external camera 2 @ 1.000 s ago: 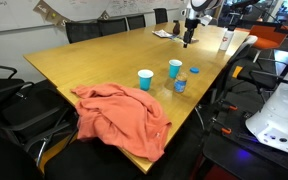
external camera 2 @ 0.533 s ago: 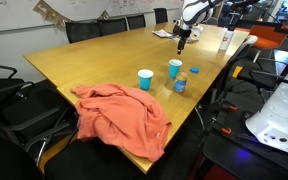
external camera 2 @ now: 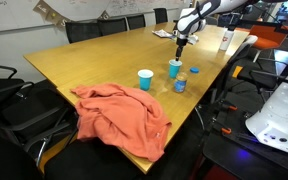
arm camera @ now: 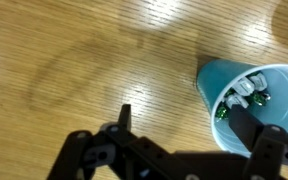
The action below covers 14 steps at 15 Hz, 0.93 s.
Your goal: Pour the contents from the right cup into the left cup
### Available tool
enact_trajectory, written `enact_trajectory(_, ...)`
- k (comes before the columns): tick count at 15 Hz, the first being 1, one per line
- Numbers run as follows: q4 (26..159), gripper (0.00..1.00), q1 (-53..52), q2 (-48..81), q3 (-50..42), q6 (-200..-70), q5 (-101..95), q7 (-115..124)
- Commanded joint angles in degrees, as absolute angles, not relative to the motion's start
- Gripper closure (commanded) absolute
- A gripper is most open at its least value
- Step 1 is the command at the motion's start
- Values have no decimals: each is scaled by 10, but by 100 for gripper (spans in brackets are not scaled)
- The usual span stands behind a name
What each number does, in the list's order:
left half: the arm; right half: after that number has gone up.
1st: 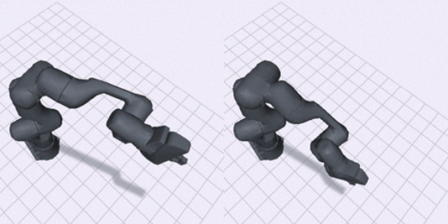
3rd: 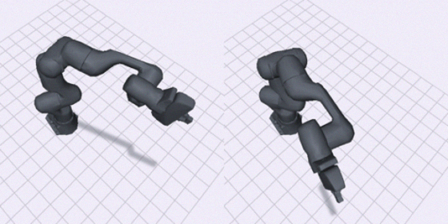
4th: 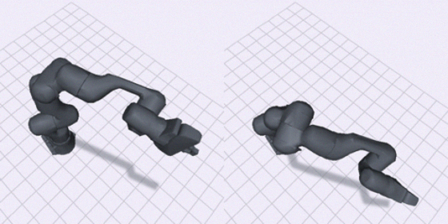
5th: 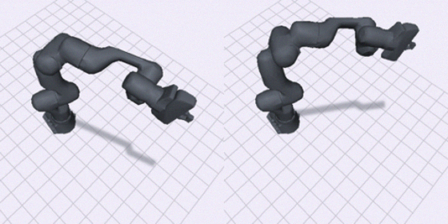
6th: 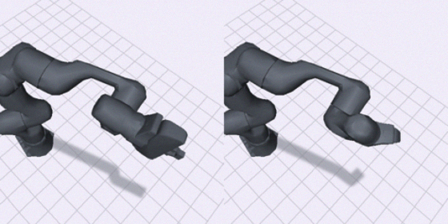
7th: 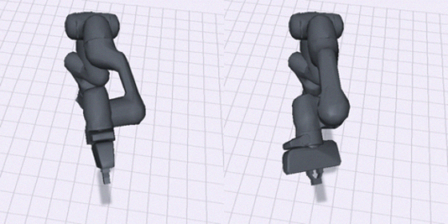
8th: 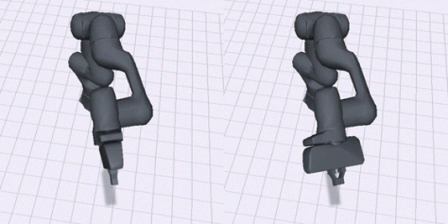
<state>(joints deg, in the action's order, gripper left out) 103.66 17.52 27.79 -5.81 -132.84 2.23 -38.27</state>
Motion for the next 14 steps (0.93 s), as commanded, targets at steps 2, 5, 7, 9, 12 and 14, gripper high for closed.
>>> enact_trajectory(2,999,26,193,310,-34,-1336,33,-405)
enact_trajectory(5,984,51,196,317,-27,-1324,32,-403)
enact_trajectory(7,980,66,191,321,-23,-1327,28,-400)
enact_trajectory(9,983,81,185,320,-16,-1331,27,-396)
enact_trajectory(12,981,100,184,318,-9,-1327,27,-401)
enact_trajectory(14,982,100,181,317,-6,-1330,27,-400)
